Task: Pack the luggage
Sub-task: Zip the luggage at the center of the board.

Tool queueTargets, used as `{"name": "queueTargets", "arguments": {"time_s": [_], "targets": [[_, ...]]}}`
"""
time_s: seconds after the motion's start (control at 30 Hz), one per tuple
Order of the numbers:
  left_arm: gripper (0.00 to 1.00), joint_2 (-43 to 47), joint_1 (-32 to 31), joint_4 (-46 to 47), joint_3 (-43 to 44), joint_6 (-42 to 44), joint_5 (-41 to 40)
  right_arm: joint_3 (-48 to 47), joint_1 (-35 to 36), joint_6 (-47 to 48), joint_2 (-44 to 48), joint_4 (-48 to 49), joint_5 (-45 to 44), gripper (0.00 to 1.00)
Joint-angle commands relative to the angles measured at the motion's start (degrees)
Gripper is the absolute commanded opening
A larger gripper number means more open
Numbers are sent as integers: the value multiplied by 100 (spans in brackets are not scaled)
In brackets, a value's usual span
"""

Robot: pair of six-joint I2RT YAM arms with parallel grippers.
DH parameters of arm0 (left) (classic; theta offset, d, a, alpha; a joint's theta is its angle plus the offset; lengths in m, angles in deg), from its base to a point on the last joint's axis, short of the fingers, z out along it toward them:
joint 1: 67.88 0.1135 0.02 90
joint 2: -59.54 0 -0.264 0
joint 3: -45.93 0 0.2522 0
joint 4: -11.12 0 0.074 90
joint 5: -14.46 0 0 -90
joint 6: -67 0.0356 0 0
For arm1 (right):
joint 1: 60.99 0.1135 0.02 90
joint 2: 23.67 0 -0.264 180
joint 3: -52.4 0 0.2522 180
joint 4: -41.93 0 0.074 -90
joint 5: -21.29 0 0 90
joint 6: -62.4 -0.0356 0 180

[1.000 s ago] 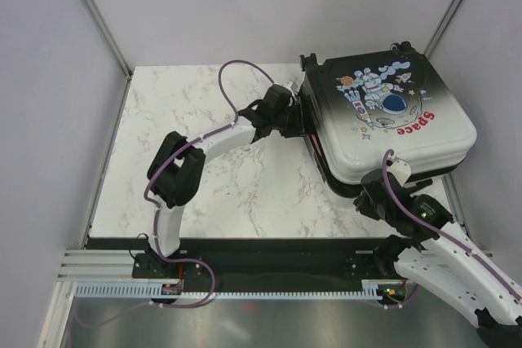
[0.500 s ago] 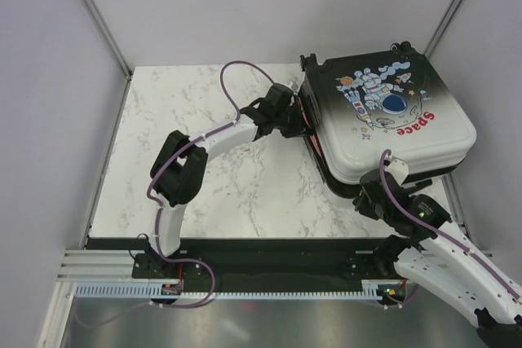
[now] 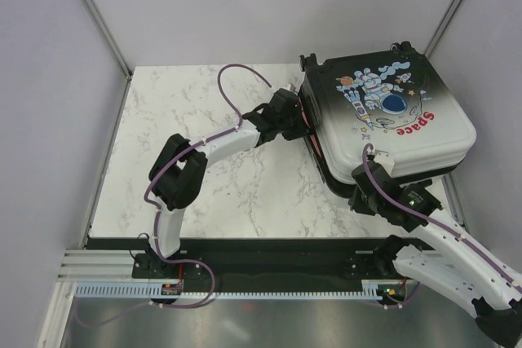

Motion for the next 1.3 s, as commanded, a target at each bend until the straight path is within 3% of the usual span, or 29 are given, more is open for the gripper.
{"name": "queueTargets", "arguments": {"time_s": [0.0,0.67,0.87,1.27], "targets": [[2,-162,-338,325,-52,-91,124,-708,269,292,-248,777,384,0],[2,-39,-585,465,-113,-65,-87,-1718,2422,-164,-1760,1604,-749,0],[2,225,-620,580,-517,-21,-219,-1974,2449,-489,-1612,1112,-1504,0],[2,971,-716,1019,-2107,515,35,-1246,2379,-1359,-1286,364,-1717,0]]}}
